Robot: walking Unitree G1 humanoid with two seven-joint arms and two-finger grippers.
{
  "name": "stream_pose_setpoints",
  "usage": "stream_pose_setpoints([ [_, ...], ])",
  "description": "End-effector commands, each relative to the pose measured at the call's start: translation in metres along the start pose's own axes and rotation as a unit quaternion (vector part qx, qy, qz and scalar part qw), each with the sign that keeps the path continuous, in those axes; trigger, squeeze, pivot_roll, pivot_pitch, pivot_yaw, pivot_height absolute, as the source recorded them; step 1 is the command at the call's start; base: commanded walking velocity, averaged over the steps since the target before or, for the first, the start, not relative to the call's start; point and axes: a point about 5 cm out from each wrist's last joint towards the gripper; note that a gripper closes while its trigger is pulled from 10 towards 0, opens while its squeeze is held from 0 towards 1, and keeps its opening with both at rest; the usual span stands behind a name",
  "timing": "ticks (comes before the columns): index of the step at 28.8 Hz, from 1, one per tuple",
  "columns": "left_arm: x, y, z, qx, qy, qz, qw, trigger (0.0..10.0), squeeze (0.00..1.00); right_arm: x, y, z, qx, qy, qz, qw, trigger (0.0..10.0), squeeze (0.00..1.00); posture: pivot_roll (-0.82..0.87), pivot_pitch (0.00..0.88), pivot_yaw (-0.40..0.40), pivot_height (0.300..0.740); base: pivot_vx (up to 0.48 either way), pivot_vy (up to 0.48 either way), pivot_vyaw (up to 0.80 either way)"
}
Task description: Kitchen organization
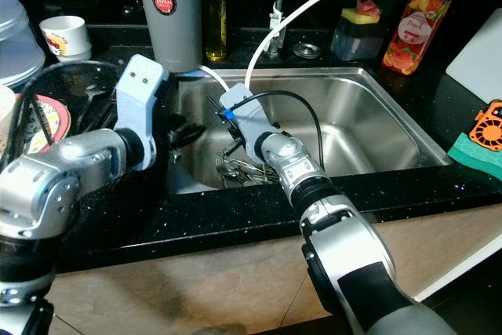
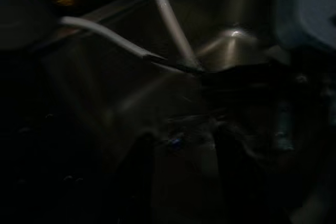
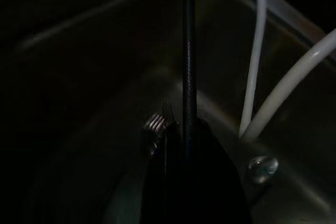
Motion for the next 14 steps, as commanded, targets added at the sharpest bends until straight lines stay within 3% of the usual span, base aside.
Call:
stream_pose_setpoints([
  [1, -0.003, 0.001, 0.000, -0.007, -0.019, 0.012, 1.000, 10.0, 0.00, -0.007, -0.001, -0.001, 0.001, -0.017, -0.008, 1.000, 10.0, 0.00, -0.01, 0.108, -0.076, 0.740, 0.000, 0.000, 0.00],
  [6, -0.008, 0.009, -0.003, -0.038, -0.035, 0.023, 0.998, 10.0, 0.00, -0.008, -0.003, 0.000, 0.004, -0.018, -0.013, 1.000, 10.0, 0.00, -0.01, 0.115, -0.081, 0.740, 0.000, 0.000, 0.00],
  [14, -0.007, 0.018, -0.003, -0.082, -0.029, 0.002, 0.996, 10.0, 0.00, -0.013, -0.003, 0.000, -0.004, -0.027, -0.027, 0.999, 10.0, 0.00, -0.01, 0.117, -0.078, 0.740, 0.000, 0.000, 0.00],
])
Point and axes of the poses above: a point about 5 cm out from each wrist's last joint towards the gripper, its own z axis pointing out of the wrist towards the gripper, its own x axis along the axis of the wrist's last joint, y = z × x, and after that the axes turned 8 degrees about z, right-handed
